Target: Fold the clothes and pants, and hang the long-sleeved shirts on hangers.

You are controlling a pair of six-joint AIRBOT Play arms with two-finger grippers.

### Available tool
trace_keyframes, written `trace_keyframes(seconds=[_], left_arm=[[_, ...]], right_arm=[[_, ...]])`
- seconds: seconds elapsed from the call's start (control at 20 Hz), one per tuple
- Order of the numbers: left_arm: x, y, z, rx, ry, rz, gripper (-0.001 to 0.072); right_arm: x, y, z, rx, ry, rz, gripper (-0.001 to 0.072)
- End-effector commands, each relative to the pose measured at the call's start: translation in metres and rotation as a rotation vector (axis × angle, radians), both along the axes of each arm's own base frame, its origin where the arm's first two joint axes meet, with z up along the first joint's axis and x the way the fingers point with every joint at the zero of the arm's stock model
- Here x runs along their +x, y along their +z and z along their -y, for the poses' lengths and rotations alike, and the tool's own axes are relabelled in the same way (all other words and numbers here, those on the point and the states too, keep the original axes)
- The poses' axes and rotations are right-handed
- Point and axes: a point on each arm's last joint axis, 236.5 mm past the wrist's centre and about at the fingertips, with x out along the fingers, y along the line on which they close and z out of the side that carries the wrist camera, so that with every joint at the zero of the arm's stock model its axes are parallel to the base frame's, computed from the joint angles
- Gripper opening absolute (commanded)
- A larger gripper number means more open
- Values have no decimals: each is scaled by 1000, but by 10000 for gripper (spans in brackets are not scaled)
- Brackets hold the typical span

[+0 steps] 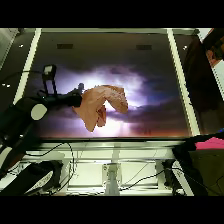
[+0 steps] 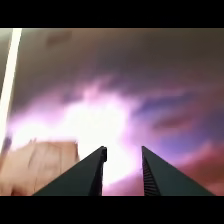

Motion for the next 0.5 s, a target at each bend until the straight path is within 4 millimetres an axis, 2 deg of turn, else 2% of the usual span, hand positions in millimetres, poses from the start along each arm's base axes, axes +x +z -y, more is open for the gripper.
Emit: trace_keyframes(seconds=[0.0,0.1,0.2,0.25,0.45], left_arm=[[-41,-36,24,-133,12,-184,563],[-62,-55,34,-160,3,-248,563],[-78,-69,37,-192,51,-284,566],[-85,-73,38,-210,69,-290,572],[-100,-87,45,-261,69,-240,572]], right_arm=[[7,-75,-41,32,196,-198,279],[10,-115,-62,49,278,-282,279],[19,-140,-74,64,296,-306,291],[24,-148,-76,68,291,-302,356],[33,-152,-77,69,274,-275,356]])
